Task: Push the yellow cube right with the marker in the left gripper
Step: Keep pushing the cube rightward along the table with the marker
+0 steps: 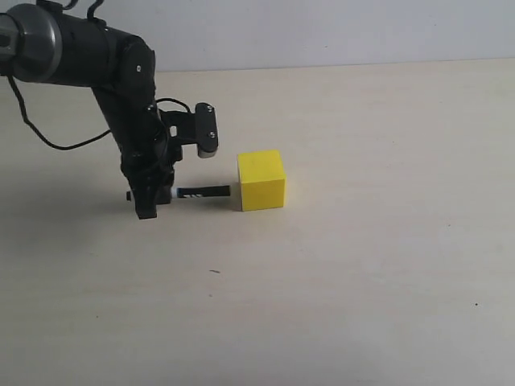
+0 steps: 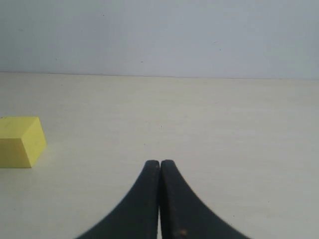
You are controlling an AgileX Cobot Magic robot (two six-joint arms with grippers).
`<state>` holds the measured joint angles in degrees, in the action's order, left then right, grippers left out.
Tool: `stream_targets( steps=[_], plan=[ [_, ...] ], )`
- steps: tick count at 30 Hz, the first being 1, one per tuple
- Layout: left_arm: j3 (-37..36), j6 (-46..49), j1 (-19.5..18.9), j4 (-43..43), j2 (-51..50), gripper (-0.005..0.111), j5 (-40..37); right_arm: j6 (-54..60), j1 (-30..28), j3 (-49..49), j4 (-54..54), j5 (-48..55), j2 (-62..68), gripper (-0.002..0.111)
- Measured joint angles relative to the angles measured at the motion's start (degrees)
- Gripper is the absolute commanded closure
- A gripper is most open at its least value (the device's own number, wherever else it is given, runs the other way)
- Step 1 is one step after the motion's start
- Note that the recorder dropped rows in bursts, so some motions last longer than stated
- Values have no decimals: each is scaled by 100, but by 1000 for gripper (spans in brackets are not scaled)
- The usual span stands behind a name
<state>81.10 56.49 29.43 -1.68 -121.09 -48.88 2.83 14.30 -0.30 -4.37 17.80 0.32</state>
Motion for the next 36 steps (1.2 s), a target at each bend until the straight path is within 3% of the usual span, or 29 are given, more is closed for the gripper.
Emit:
stream_targets(
  steps=[7,16,21,28,32,36],
  plan=[
    [275,270,463,469,-209,107,345,0,0,0,0,0,0,108],
    [308,208,162,461,-209,107,443,0,0,0,0,0,0,108],
    [523,306,596,860,-270,107,702,0,0,0,0,0,0,108],
    [559,306,409,840,-272,107,719,0,0,0,0,0,0,108],
    [784,478,816,1266,-272,107,796,0,0,0,0,0,0,108],
    [797,489,869,1161,-272,107,653,0,0,0,0,0,0,108]
  ],
)
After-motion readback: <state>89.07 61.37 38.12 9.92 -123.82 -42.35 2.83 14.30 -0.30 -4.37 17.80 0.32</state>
